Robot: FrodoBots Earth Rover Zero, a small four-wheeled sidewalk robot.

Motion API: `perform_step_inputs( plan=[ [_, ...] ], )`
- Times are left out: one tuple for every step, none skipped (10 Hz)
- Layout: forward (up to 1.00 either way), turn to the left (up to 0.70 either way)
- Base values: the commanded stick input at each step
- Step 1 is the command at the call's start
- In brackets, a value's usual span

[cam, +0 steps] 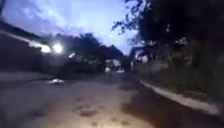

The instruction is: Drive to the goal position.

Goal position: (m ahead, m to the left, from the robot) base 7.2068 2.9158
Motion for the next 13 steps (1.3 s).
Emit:
perform_step_inputs(
  plan=[
    [0.7, -0.35],
    [0.7, -0.35],
    [0.7, -0.35],
    [0.7, -0.35],
    [0.7, -0.12],
    [0.7, 0.0],
    [0.7, 0.0],
    [0.7, 0.0],
    [0.7, 0.0],
    [0.7, 0.0],
    [0.7, 0.0],
    [0.7, 0.0],
    [0.7, 0.0]
  ],
)
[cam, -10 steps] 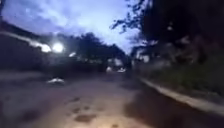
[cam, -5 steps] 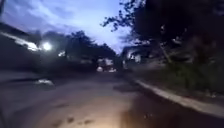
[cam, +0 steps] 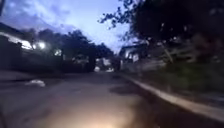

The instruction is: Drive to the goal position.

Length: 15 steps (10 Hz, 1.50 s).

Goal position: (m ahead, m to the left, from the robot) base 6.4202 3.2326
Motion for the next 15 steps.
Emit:
perform_step_inputs(
  plan=[
    [0.7, 0.0],
    [0.7, 0.0],
    [0.7, 0.0],
    [0.47, 0.0],
    [0.0, 0.0],
    [0.0, 0.0],
    [0.0, 0.0],
    [0.0, 0.0],
    [0.0, 0.0],
    [0.0, 0.0],
    [0.0, 0.0],
    [0.0, 0.0],
    [0.0, 0.0],
    [0.56, 0.0],
    [0.7, 0.0]
  ],
)
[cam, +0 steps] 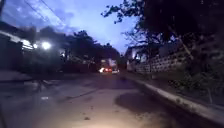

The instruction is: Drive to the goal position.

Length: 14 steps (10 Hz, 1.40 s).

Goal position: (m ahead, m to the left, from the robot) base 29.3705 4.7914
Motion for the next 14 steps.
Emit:
perform_step_inputs(
  plan=[
    [0.7, 0.0],
    [0.7, 0.0],
    [0.7, 0.0],
    [0.7, 0.0],
    [0.7, 0.0],
    [0.7, 0.0],
    [0.7, 0.0],
    [0.7, 0.0],
    [0.7, 0.0],
    [0.7, 0.0],
    [0.7, 0.0],
    [0.7, 0.0],
    [0.7, -0.35],
    [0.7, -0.35]
  ],
)
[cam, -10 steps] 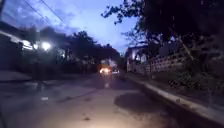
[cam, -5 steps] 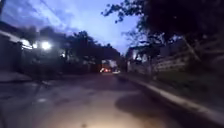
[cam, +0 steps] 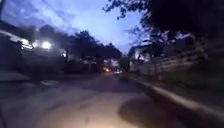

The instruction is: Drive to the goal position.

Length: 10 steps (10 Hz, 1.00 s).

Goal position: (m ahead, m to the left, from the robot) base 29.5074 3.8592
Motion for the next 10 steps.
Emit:
perform_step_inputs(
  plan=[
    [0.7, 0.0],
    [0.7, 0.0],
    [0.7, 0.0],
    [0.7, 0.0],
    [0.7, 0.0],
    [0.7, 0.0],
    [0.7, -0.16],
    [0.7, -0.33],
    [0.7, -0.25],
    [0.7, -0.03]
  ],
)
